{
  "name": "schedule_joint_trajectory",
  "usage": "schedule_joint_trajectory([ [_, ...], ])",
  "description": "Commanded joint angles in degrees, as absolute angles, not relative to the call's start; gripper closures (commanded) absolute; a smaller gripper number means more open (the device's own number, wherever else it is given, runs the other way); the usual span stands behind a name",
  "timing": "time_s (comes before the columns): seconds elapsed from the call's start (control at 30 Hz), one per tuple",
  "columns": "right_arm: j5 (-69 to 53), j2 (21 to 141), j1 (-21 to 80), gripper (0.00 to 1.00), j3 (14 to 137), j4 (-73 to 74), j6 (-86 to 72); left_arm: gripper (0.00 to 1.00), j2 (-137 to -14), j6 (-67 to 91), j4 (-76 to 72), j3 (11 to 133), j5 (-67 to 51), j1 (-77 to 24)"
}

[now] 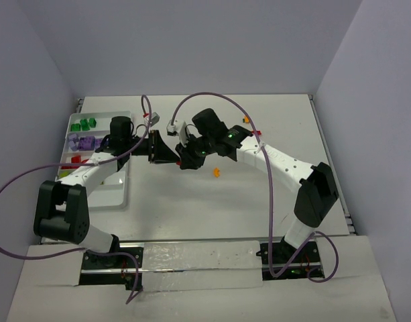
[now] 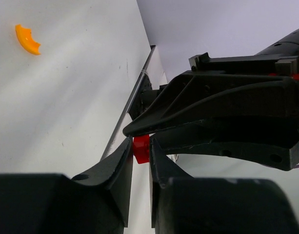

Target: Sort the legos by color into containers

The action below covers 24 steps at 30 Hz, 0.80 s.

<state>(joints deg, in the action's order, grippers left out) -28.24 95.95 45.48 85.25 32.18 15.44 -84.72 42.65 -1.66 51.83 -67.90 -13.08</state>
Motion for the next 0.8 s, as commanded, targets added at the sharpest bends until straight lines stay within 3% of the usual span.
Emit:
schedule_joint_trajectory([
  [0.0,-27.25,95.89,46.05,1.0,87.92,29.53,14.77,0.84,-85.67,45.18,-5.95,53.58,-71.9,-13.8],
  [0.17,-26.84,95.89,46.07,0.95,88.14,29.95,14.93,1.0,-85.45,44.92,-5.92,53.34,-73.05,-13.72],
  [0.23,-26.56,96.2,46.14,0.79,88.32,30.59,14.93,1.0,-84.96,42.73,-3.08,53.96,-72.51,-13.42],
  [0.27,-26.1,96.24,46.07,0.62,88.48,30.82,14.87,1.0,-84.54,41.44,-1.64,54.2,-72.06,-13.14],
  [0.33,-25.62,96.26,45.98,0.46,88.35,31.55,14.75,1.0,-83.84,37.67,2.85,54.91,-71.1,-11.39],
  [0.37,-25.37,96.1,45.9,0.32,88.05,31.78,14.77,1.0,-83.69,34.4,5.24,55.43,-70.26,-9.52],
  [0.4,-25.25,95.93,45.81,0.27,87.71,32.02,14.77,1.0,-83.67,31.35,7.94,56.22,-69.44,-8.11],
  [0.57,-25.39,93.64,44.5,0.16,84.9,32.37,15.11,1.0,-86.4,10.2,34.65,64.34,-59.9,1.64],
  [0.77,-25.78,92.37,41.77,0.14,82.28,32.61,14.49,1.0,-85.19,-2.61,39.81,67.31,-33.85,11.39],
])
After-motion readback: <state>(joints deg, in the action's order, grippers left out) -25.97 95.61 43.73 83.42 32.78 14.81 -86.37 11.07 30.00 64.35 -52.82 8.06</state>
